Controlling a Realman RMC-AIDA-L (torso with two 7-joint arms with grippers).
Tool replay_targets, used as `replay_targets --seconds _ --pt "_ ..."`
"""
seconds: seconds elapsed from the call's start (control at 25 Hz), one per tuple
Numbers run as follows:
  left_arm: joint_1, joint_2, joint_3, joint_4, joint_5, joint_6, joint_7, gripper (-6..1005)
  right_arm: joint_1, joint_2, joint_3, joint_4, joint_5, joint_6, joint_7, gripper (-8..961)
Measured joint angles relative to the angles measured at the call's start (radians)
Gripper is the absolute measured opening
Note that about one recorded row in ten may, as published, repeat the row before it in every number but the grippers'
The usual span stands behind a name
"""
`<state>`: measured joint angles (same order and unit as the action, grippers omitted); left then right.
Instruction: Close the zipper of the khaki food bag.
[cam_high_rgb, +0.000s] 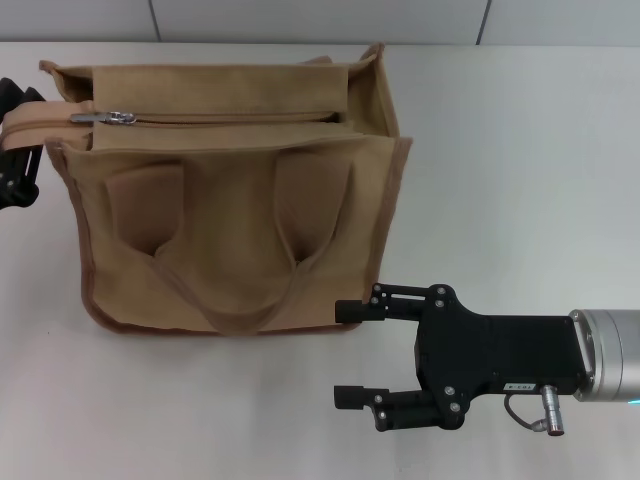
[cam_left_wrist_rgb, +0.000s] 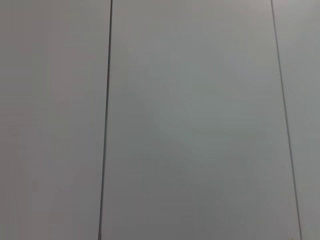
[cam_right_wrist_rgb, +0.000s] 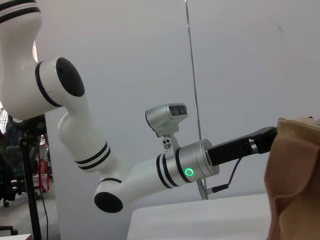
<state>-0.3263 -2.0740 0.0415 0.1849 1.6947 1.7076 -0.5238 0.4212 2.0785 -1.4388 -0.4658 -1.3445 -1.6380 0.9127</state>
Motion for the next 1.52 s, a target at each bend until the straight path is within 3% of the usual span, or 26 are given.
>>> replay_targets --seconds 0.12,0.4,1.52 --pt "0.001 0.0 -0.001 -0.002 0.0 0.0 0.0 216 -0.001 0.001 0.0 0.0 0.0 0.0 0.0 743" --pt "0.001 -0.002 0.0 -0.013 0.002 0.001 0.0 3 -0.002 0.002 0.0 0.0 0.0 -0.001 0.0 743" --pt "0.036 -0.002 -0.037 -0.045 -0.033 0.05 -0.019 -1 -0.005 0.006 -0.003 -0.001 0.029 -0.017 0.002 743"
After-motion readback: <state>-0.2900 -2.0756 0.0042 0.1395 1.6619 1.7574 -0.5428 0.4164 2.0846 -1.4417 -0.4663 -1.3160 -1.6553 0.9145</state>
